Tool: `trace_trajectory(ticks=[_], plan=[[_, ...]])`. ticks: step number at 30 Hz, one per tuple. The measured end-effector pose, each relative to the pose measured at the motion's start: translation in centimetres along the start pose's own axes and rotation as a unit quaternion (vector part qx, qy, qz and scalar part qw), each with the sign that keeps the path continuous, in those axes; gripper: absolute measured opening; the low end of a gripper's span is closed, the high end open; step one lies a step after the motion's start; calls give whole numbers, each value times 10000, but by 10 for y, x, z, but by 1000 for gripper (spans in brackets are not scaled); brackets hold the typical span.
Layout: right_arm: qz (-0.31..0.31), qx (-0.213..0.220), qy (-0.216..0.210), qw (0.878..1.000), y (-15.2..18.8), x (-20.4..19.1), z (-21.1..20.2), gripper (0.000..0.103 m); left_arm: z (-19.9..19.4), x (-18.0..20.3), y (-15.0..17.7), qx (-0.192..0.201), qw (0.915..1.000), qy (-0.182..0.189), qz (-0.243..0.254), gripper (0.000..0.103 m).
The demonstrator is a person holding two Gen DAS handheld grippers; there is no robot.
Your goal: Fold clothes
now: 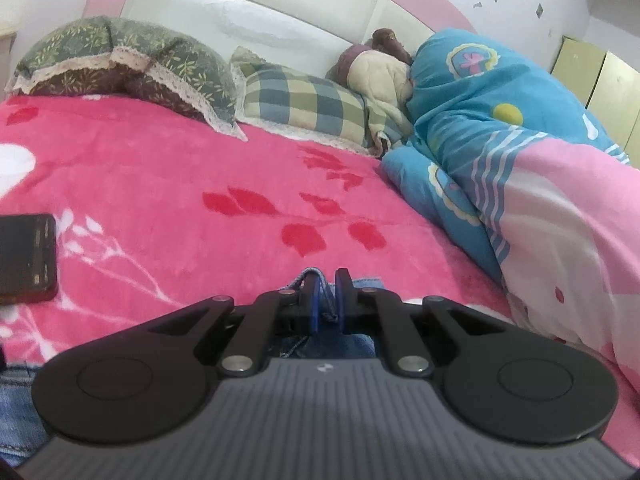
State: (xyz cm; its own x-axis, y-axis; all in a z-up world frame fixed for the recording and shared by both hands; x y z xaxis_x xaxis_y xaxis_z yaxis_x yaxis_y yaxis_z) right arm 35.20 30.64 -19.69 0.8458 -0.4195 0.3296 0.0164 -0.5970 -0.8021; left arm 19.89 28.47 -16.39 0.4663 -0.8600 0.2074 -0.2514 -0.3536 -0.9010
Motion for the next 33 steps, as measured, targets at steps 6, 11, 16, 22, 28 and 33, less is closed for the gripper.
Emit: trace_trajectory(ticks=[6, 11, 16, 22, 28, 33], plan=[[-71, -228, -107, 9997, 15, -7, 14, 7, -8, 15, 3, 28, 9989, 235, 399, 42], [-36, -375, -200, 9991, 20, -9, 20, 8, -17, 33, 10, -31, 9950, 632, 774, 42], [-171, -750, -412, 9962, 19, -10, 25, 9, -11, 47, 34, -614, 9872, 760, 1256, 42], [-237, -1619, -867, 9827, 4, -5, 21, 16, -9, 45, 47, -925, 9817, 698, 1512, 43], [76, -2025, -1334, 9701, -12, 5, -2, 78, -16, 35, 48, -967, 9783, 514, 1757, 45], [750, -1575, -1019, 9794, -28, 50, -74, 78, -15, 29, 46, -999, 9781, 521, 1750, 44]])
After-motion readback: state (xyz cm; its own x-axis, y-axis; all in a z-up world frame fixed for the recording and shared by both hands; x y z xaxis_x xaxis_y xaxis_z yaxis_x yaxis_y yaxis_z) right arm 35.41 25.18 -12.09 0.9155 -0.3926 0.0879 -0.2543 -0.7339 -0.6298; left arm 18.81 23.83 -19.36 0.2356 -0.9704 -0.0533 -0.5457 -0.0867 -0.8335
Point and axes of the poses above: each gripper's, at about its wrist camera, not at the fingertips, and z roughly the way its jaws point, x to its right, y to its underside, the point moved 10 cm from there along z, roughly the way its jaws point, and after that the axes turned 5 degrees about -y, right-handed, at the moved point
